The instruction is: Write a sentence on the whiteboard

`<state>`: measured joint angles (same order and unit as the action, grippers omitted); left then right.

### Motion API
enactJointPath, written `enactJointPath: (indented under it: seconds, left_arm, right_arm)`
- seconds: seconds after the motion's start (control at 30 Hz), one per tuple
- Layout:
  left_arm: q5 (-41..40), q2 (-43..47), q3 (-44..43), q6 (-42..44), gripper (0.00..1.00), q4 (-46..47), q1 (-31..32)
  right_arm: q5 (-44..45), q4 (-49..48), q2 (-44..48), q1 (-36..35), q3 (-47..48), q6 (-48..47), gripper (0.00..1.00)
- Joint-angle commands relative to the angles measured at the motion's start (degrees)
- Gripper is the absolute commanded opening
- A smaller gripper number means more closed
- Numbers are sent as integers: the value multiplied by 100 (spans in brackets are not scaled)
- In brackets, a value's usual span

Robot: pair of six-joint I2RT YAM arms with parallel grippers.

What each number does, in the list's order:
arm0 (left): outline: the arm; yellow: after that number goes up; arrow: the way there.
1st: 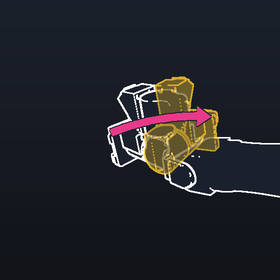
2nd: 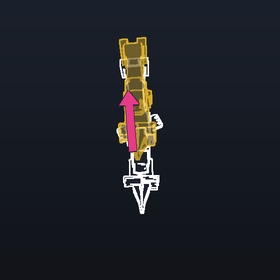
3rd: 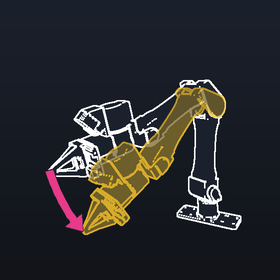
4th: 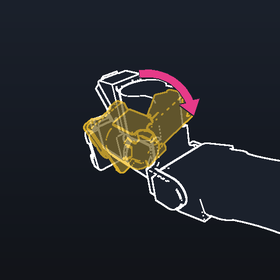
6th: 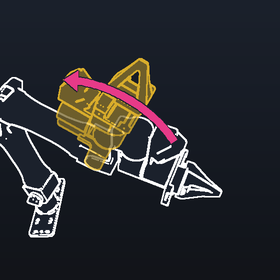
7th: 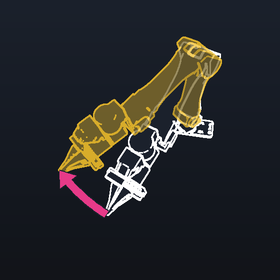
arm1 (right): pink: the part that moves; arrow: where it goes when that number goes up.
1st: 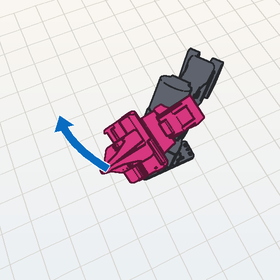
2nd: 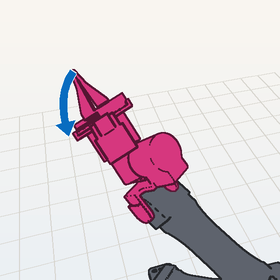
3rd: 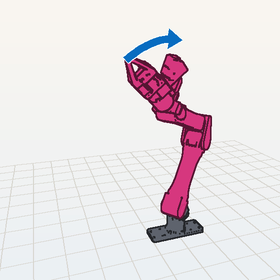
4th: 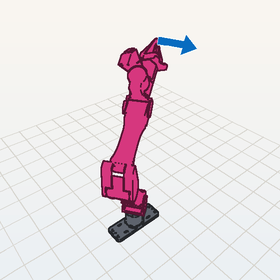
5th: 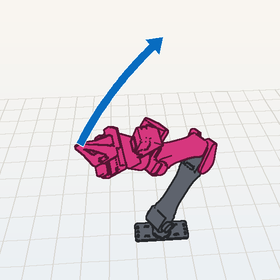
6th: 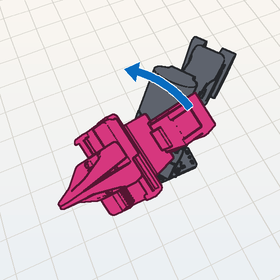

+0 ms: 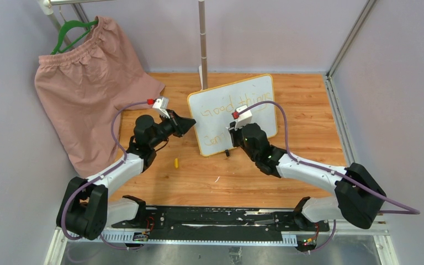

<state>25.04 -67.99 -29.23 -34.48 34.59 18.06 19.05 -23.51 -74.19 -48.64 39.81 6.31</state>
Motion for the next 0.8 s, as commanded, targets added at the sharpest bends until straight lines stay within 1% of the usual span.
enactJointPath:
  seconds: [0.0,0.47,0.77]
  left_arm:
    - [0,66,6,56,0,92,-57]
    - [10,92,8,57,0,94,-57]
    - [10,90,6,48,0,97,-58]
  right_arm:
    - [210,-56,-42,-64,141,53,0]
    - [249,35,-139,-22,79,110,0]
    - [251,127,39,-22,35,184,0]
